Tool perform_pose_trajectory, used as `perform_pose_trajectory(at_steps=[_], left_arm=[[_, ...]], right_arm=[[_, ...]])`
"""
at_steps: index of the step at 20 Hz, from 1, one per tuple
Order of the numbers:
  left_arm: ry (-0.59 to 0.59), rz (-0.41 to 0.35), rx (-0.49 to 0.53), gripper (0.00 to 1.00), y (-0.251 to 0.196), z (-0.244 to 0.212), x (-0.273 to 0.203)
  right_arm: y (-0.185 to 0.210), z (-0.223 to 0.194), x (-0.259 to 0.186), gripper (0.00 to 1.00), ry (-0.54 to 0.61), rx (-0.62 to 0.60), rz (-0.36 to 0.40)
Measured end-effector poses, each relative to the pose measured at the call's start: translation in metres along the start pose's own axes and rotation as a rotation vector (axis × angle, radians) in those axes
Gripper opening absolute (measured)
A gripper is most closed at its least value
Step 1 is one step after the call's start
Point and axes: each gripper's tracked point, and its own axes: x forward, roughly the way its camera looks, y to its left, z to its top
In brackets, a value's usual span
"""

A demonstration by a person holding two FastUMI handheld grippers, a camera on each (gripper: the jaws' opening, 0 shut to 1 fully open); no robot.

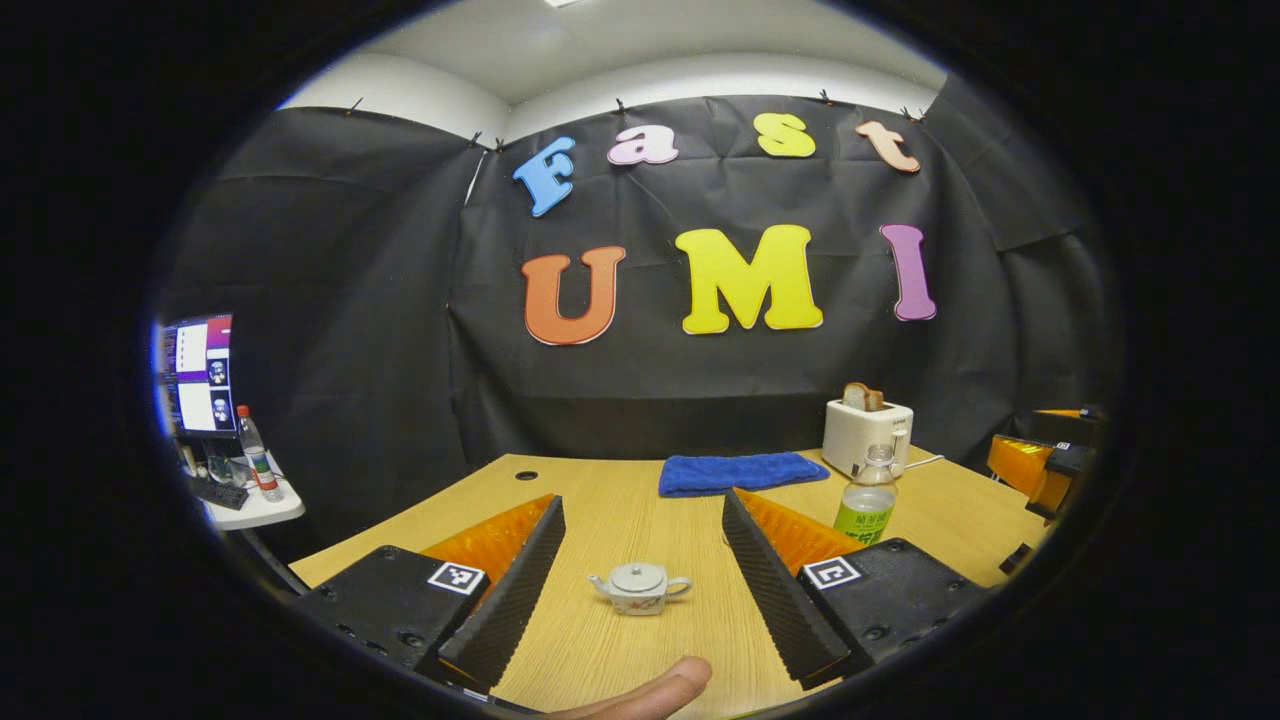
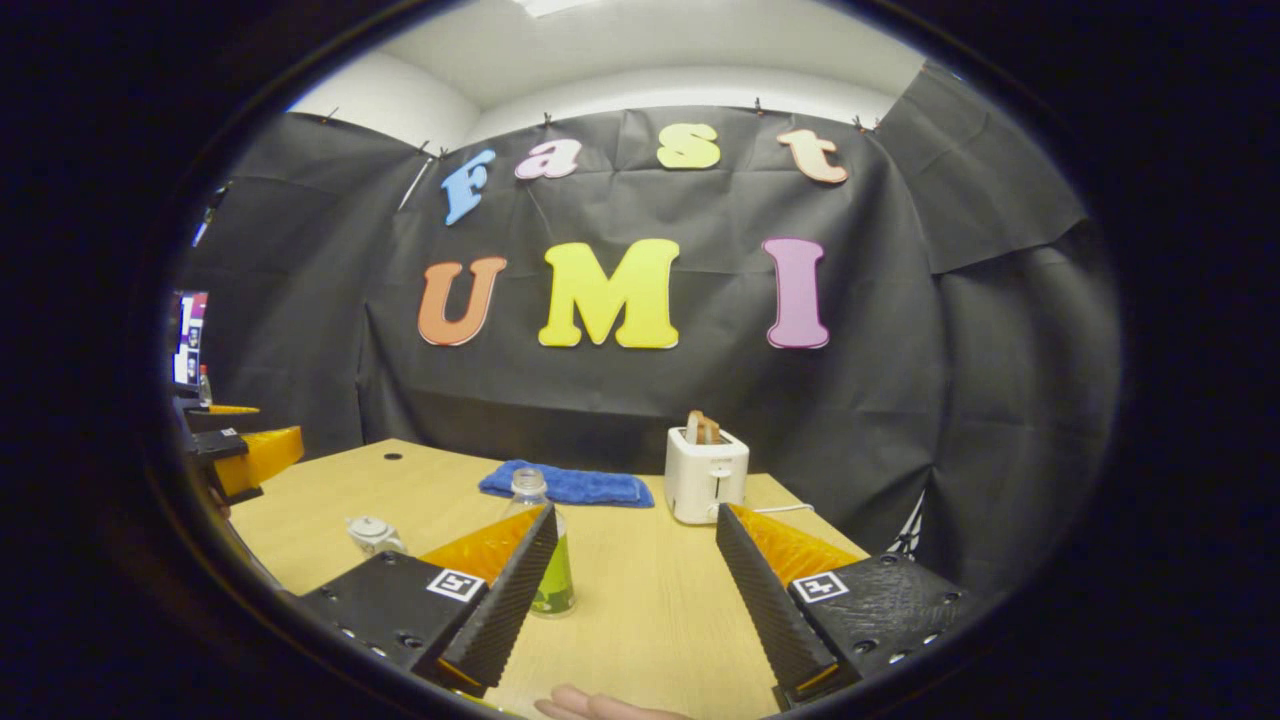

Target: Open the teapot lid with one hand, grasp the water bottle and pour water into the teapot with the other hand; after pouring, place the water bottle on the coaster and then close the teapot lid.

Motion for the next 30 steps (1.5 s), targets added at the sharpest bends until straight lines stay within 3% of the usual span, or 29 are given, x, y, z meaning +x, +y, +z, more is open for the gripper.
perform_pose_trajectory(at_steps=[13,20,25,30], left_arm=[[0.013,-0.051,-0.030,0.99,-0.006,-0.005,0.001],[-0.008,-0.055,-0.036,0.99,0.004,-0.011,0.026],[0.053,-0.091,-0.079,0.99,0.003,-0.061,0.081],[0.181,-0.044,-0.022,1.00,0.013,-0.122,0.121]], right_arm=[[0.000,0.004,0.000,0.95,-0.012,-0.018,-0.021],[-0.001,0.000,0.001,0.96,-0.014,-0.021,-0.016],[-0.006,-0.009,0.004,0.95,-0.001,-0.047,-0.038],[-0.021,-0.021,0.011,0.96,0.031,-0.042,-0.075]])
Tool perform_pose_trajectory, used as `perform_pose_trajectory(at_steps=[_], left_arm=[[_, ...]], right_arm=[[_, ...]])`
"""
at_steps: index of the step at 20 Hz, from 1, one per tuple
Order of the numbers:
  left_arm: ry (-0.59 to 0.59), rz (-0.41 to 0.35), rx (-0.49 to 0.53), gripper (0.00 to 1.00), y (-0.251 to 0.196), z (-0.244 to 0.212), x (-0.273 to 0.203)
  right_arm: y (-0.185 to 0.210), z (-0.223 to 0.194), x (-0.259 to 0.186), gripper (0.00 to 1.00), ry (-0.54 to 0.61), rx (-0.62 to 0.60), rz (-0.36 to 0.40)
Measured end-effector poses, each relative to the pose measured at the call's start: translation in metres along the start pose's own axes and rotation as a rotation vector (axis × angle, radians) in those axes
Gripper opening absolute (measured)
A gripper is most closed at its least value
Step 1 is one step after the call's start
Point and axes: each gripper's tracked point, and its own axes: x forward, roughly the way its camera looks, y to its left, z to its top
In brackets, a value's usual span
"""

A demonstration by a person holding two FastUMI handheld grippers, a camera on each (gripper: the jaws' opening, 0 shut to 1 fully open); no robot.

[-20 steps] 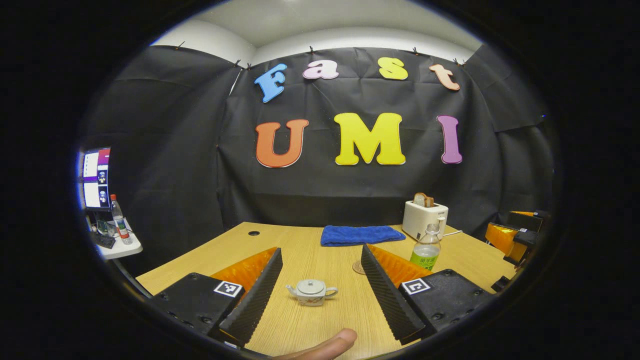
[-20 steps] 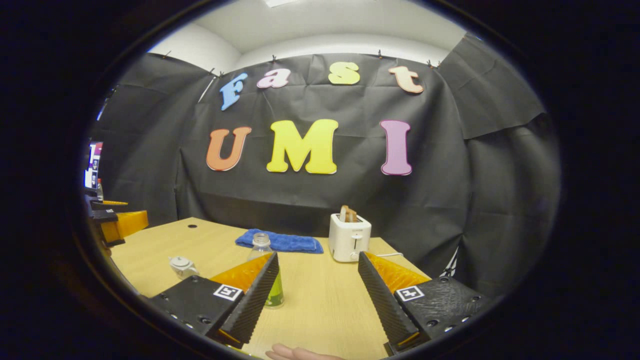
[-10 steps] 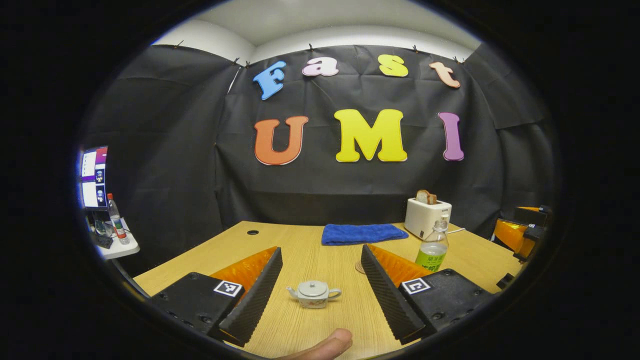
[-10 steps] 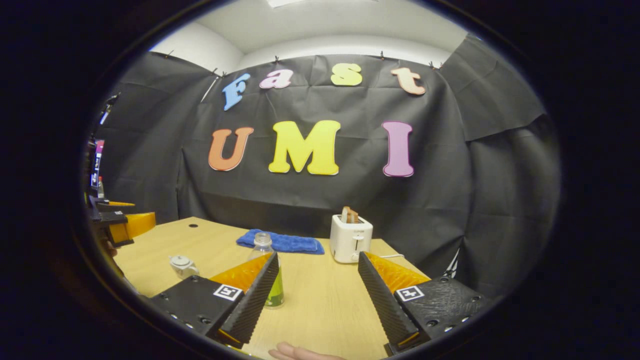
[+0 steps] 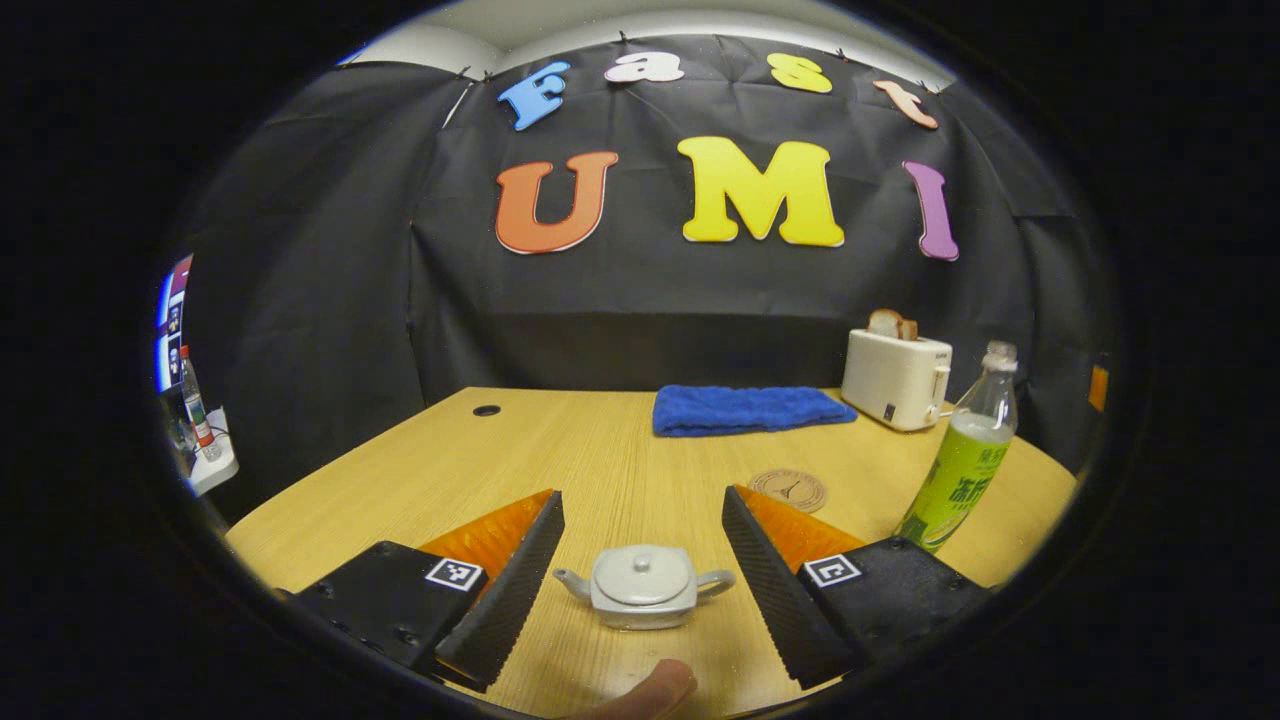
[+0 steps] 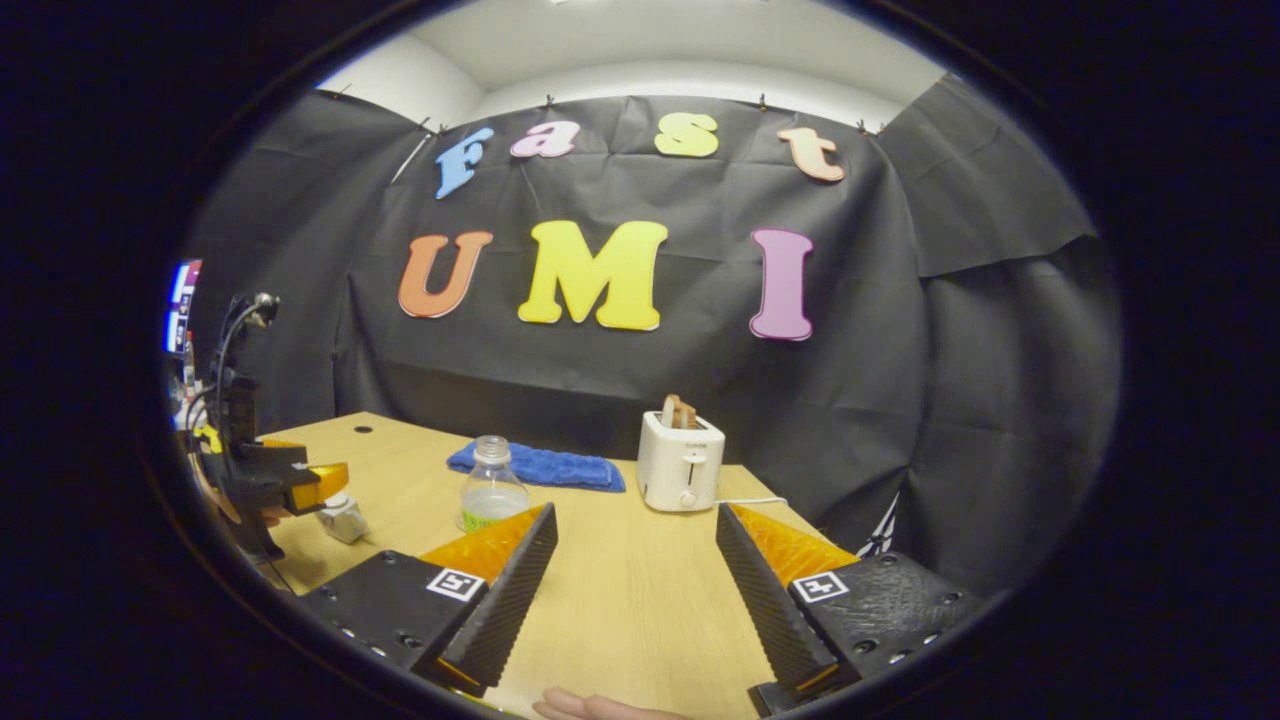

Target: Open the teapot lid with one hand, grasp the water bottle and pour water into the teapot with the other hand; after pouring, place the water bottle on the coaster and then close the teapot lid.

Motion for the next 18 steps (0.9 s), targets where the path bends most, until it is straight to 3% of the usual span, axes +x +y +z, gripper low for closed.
perform_pose_trajectory(at_steps=[4,7,12,18], left_arm=[[0.011,-0.004,-0.047,1.00,0.002,-0.016,0.008],[-0.032,-0.005,-0.021,0.98,0.001,-0.014,0.006],[-0.062,-0.066,-0.006,0.78,-0.011,-0.013,0.011],[-0.033,-0.021,-0.008,0.58,0.001,-0.020,0.015]], right_arm=[[0.001,-0.012,0.009,0.96,0.034,0.001,0.000],[0.006,-0.017,0.012,0.95,0.050,-0.007,0.005],[0.016,-0.027,0.014,0.96,0.071,-0.029,0.017],[0.019,-0.037,0.020,0.96,0.094,-0.032,0.026]])
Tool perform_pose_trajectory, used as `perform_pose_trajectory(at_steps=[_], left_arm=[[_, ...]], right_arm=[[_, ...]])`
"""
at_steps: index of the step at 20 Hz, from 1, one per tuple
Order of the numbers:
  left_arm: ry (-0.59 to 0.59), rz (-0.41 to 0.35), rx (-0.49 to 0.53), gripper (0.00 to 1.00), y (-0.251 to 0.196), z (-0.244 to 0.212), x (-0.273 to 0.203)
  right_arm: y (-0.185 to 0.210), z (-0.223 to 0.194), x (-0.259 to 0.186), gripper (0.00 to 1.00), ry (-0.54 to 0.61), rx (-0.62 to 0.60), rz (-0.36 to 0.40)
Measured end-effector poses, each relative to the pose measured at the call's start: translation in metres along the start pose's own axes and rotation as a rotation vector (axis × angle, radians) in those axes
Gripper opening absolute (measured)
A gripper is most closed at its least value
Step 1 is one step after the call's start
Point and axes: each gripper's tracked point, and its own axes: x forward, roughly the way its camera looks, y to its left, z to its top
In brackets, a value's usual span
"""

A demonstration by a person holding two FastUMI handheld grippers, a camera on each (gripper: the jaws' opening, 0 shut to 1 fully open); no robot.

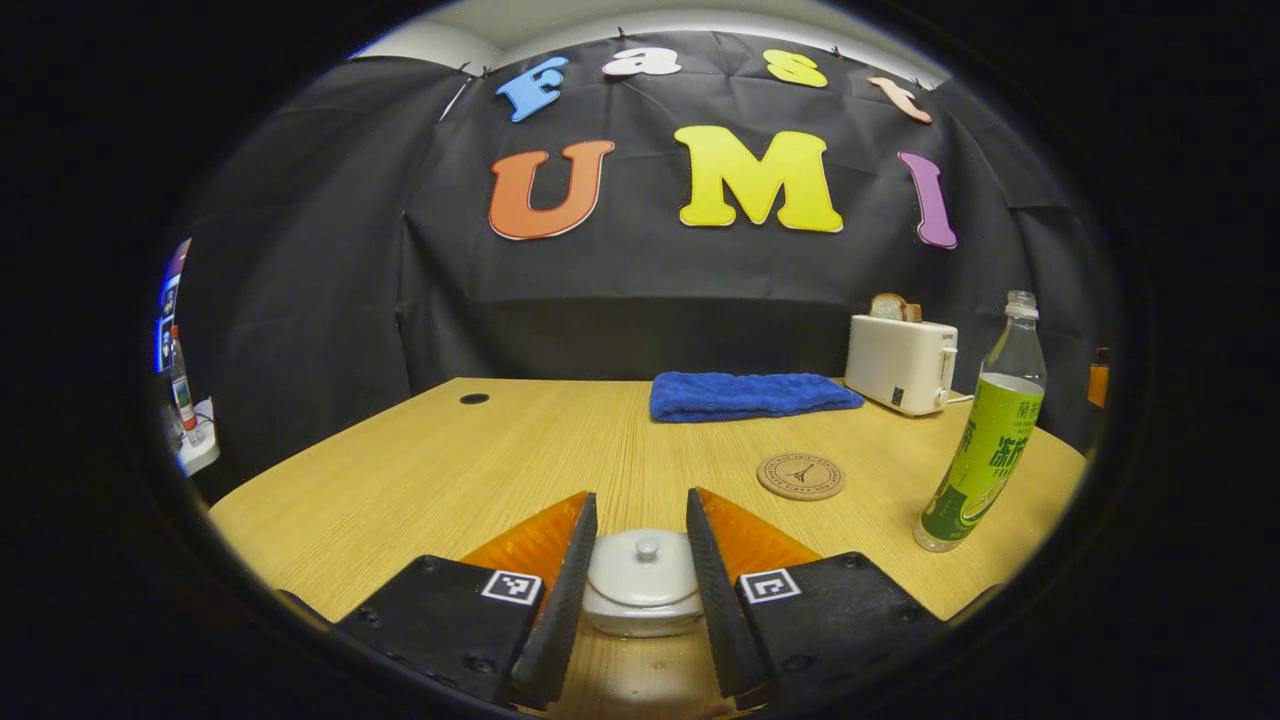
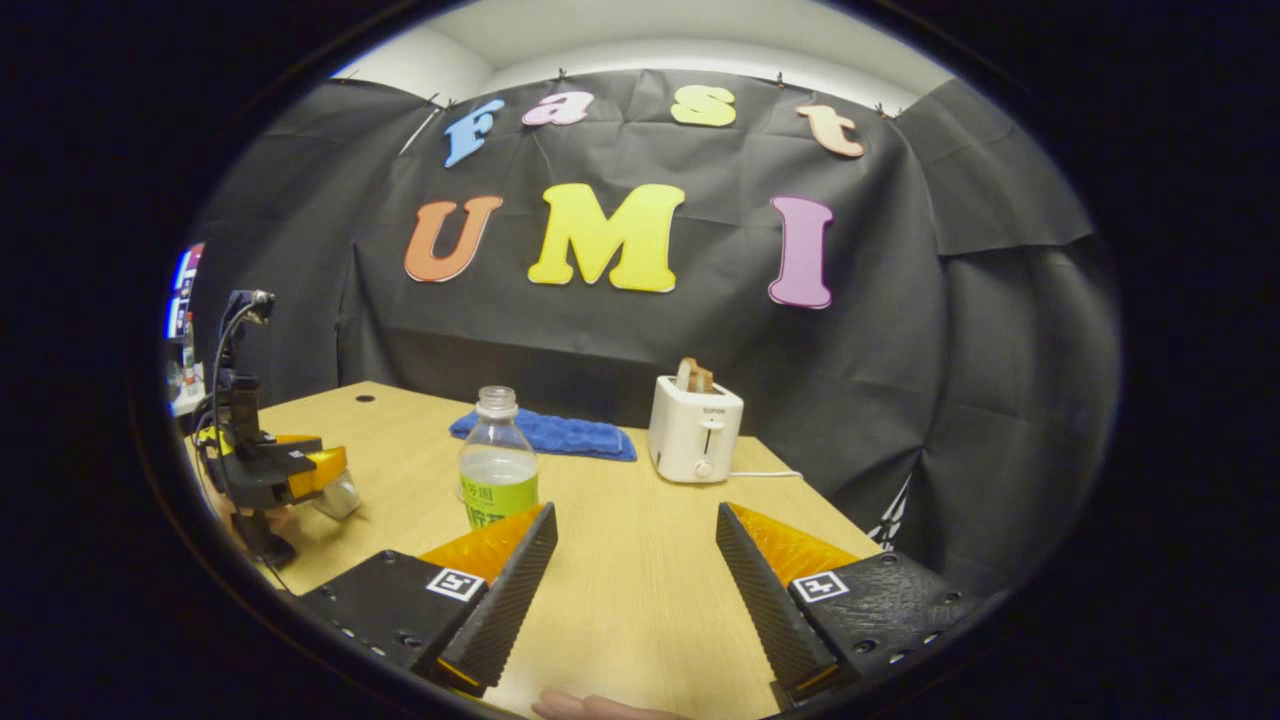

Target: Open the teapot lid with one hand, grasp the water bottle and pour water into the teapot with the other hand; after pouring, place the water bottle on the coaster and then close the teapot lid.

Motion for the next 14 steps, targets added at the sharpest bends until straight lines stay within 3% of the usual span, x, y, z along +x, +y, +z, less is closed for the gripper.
perform_pose_trajectory(at_steps=[3,4,8,14], left_arm=[[-0.002,0.007,-0.016,0.43,0.006,0.002,0.001],[-0.003,0.000,-0.021,0.28,0.002,0.003,-0.001],[-0.004,-0.012,0.005,0.05,-0.001,0.005,-0.001],[-0.081,0.001,0.012,0.03,0.004,0.045,-0.025]], right_arm=[[0.002,-0.003,0.003,0.96,0.010,0.004,0.001],[0.003,-0.005,0.004,0.96,0.011,0.005,0.003],[0.012,-0.009,0.004,0.96,0.013,-0.001,0.015],[0.026,-0.020,0.009,0.96,0.027,-0.031,0.035]])
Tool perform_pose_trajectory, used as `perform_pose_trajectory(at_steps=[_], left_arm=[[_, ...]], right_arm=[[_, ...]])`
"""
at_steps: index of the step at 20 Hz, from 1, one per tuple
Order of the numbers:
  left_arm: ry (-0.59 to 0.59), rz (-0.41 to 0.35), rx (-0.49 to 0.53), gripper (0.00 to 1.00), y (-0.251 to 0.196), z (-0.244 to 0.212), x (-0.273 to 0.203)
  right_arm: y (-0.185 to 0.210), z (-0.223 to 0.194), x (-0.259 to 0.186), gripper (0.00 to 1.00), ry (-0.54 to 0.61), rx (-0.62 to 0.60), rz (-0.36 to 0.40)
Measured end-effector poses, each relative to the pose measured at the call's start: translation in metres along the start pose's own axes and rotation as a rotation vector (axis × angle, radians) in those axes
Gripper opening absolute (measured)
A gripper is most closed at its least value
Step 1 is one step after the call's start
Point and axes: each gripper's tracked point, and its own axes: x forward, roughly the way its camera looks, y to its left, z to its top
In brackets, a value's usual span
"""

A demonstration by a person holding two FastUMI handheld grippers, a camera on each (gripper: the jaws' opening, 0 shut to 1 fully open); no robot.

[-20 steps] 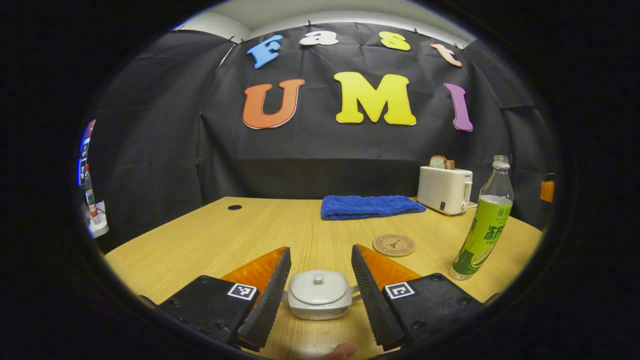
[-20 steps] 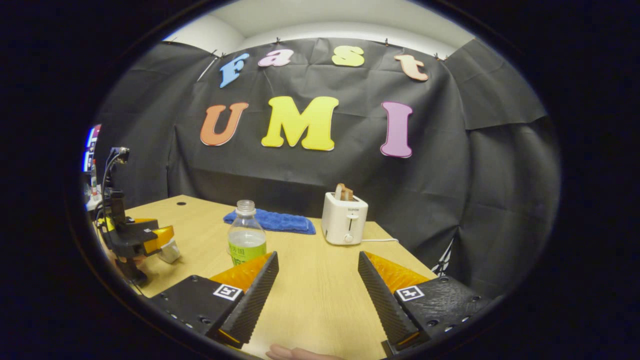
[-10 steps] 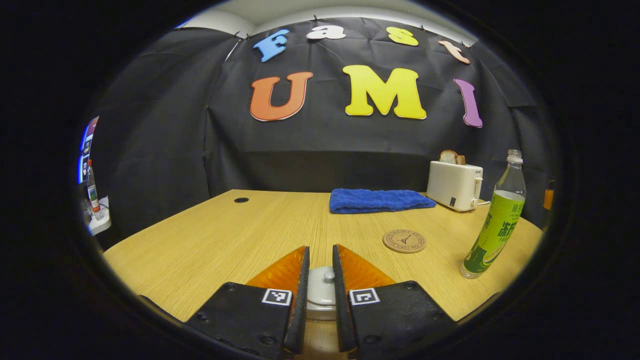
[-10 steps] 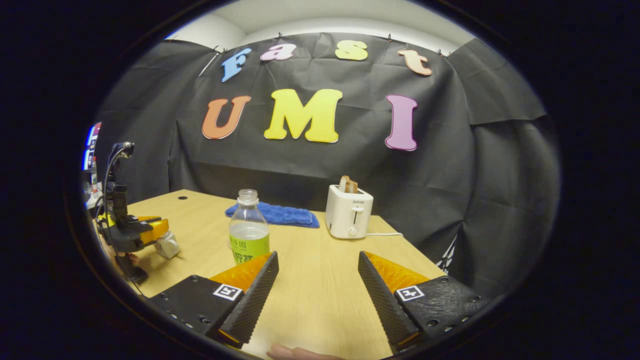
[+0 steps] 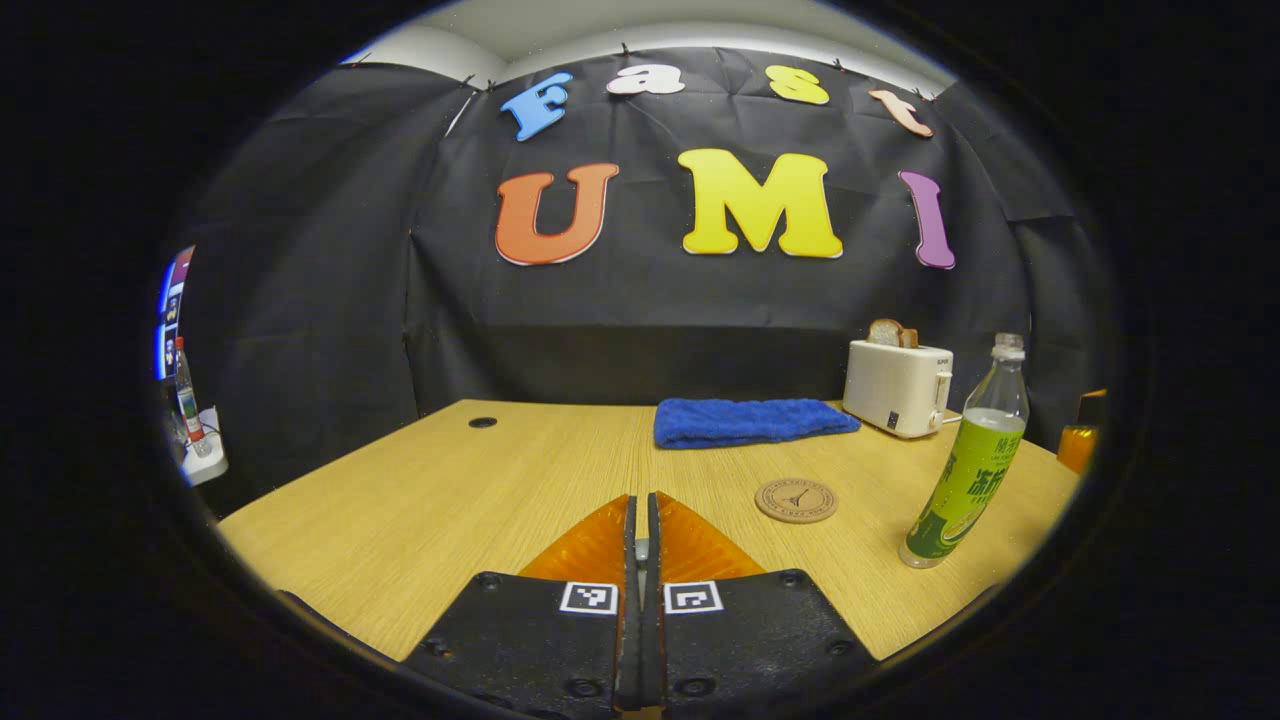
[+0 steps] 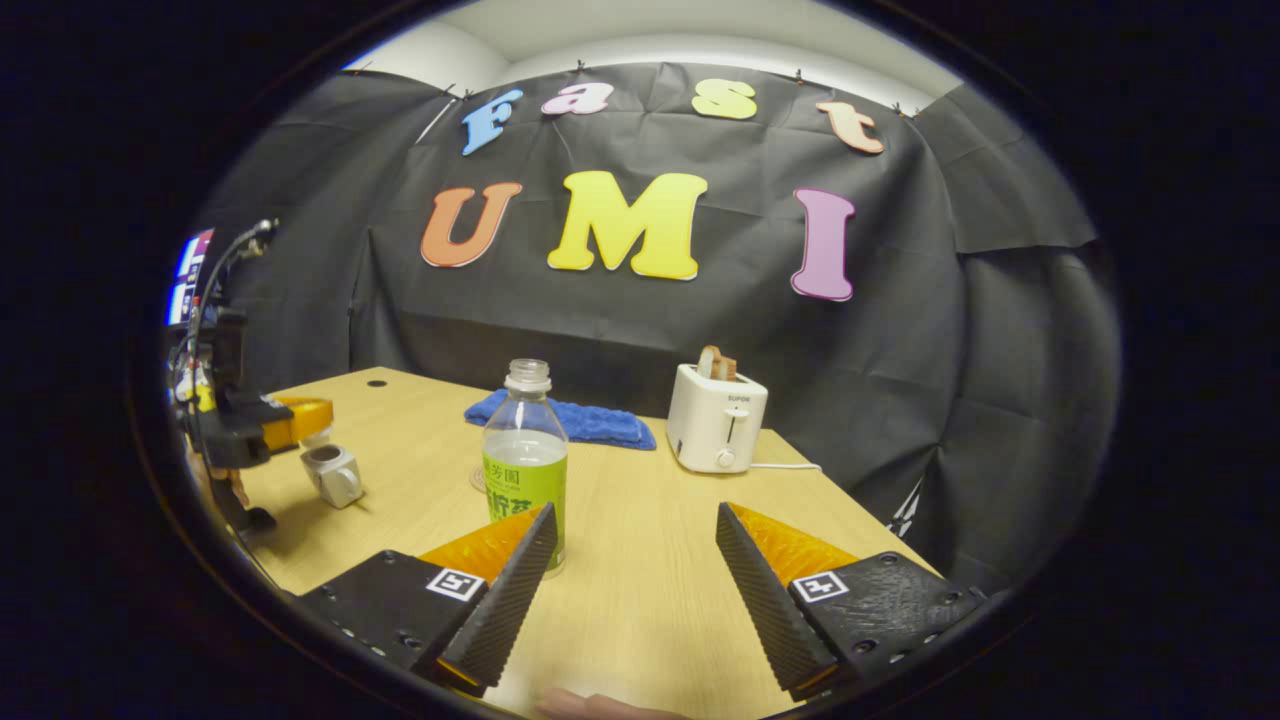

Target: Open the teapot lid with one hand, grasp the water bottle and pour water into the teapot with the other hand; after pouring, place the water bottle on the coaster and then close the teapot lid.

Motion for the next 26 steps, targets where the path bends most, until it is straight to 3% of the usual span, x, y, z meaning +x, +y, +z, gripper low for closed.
perform_pose_trajectory(at_steps=[4,9,10,13,17,23,25,26], left_arm=[[-0.007,-0.004,-0.007,0.03,-0.004,0.030,-0.028],[0.009,-0.008,-0.043,0.03,0.001,0.054,-0.061],[0.008,-0.005,-0.041,0.03,0.002,0.057,-0.067],[0.007,0.003,-0.039,0.03,0.006,0.064,-0.082],[0.003,-0.012,-0.049,0.03,0.004,0.070,-0.100],[0.010,-0.007,-0.044,0.03,0.012,0.069,-0.112],[0.019,-0.016,-0.046,0.03,0.013,0.066,-0.110],[0.029,-0.022,-0.050,0.03,0.013,0.063,-0.109]], right_arm=[[0.023,-0.002,0.001,0.93,-0.006,0.040,0.082],[0.059,-0.014,0.010,0.98,-0.009,0.088,0.181],[0.064,-0.016,0.014,0.94,-0.006,0.097,0.191],[0.068,-0.017,0.029,0.98,-0.008,0.137,0.163],[0.082,-0.018,0.059,0.96,0.016,0.181,0.152],[0.082,-0.023,0.091,0.96,0.023,0.105,0.077],[0.089,-0.024,0.095,0.87,0.025,0.135,0.098],[0.089,-0.023,0.095,0.75,0.021,0.131,0.099]])
